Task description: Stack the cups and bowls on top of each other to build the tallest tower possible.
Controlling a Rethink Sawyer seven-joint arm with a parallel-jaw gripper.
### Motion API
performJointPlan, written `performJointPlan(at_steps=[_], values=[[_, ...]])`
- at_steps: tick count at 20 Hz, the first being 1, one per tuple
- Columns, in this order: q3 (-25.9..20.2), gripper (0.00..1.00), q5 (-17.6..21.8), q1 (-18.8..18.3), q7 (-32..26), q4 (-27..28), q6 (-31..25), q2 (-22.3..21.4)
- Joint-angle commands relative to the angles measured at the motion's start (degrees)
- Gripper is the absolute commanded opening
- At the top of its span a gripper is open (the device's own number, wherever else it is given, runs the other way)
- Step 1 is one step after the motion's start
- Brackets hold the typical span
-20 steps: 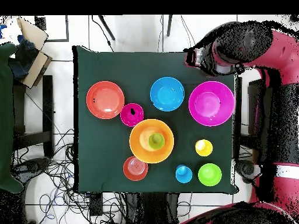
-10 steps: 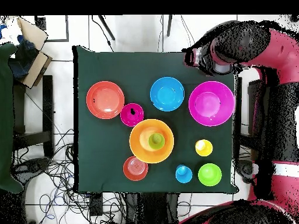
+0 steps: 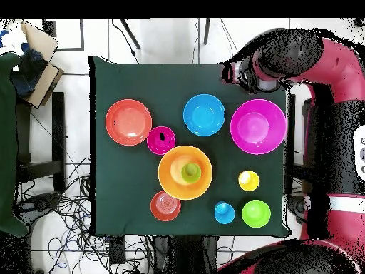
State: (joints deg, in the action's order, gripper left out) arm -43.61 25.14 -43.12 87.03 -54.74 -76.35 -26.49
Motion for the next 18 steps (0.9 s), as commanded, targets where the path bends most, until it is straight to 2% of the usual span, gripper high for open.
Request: performJointPlan(at_steps=[1,18], values=[[-1.1,1.00,4.6,1.6,-21.0,-3.4,3.8,2.8],[1.6,1.00,6.8,2.3,-16.0,-4.7,12.0,6.3]])
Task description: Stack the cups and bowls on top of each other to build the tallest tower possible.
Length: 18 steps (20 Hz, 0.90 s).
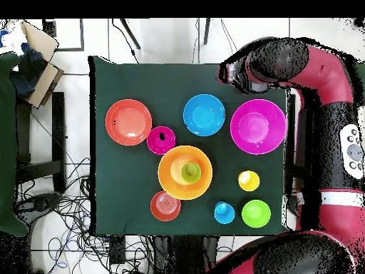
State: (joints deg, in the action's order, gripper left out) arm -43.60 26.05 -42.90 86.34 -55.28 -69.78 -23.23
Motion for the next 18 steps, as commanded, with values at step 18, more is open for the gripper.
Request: performJointPlan(at_steps=[18], values=[[1.9,1.00,5.5,1.6,-13.9,-6.0,7.7,2.8]])
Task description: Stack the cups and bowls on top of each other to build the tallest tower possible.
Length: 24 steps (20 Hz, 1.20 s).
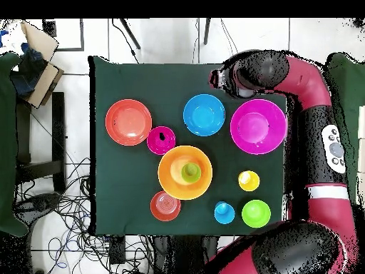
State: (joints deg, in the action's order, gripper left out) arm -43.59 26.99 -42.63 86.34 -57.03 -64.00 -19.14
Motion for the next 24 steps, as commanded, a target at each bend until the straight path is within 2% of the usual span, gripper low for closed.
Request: performJointPlan(at_steps=[1,5,13,15,21,24], values=[[1.8,1.00,3.9,1.0,-13.6,-5.1,1.3,-2.4],[0.9,1.00,1.3,-0.8,-12.9,-9.3,-1.6,-7.5],[-1.0,1.00,-0.6,-5.8,-12.5,-19.4,1.7,-11.9],[-1.3,1.00,-0.3,-6.7,-13.1,-20.4,2.4,-11.7],[-1.7,1.00,2.4,-8.4,-17.6,-18.4,3.3,-8.3],[-1.8,1.00,3.6,-9.6,-18.2,-20.0,5.7,-7.6]])
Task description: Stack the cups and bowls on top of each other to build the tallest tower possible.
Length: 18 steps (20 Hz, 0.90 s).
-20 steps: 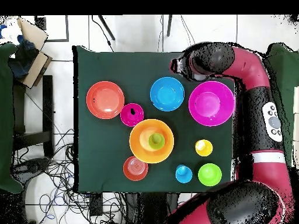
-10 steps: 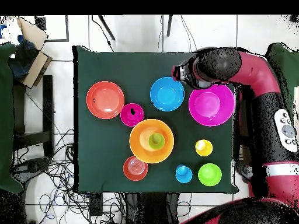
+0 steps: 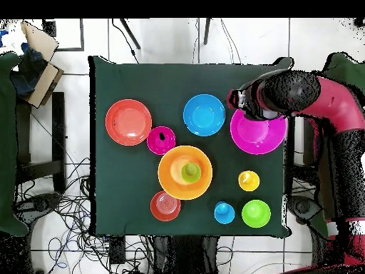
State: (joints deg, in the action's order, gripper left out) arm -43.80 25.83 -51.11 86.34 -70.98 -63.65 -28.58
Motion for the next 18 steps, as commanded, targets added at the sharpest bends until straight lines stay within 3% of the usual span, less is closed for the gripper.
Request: performJointPlan(at_steps=[1,7,18], values=[[-1.6,1.00,5.2,-1.4,-17.9,-6.9,6.4,1.8],[-0.5,1.00,8.3,-0.9,-15.0,-8.8,13.4,4.3],[0.3,1.00,8.1,1.1,-10.9,-9.5,13.8,2.7]])
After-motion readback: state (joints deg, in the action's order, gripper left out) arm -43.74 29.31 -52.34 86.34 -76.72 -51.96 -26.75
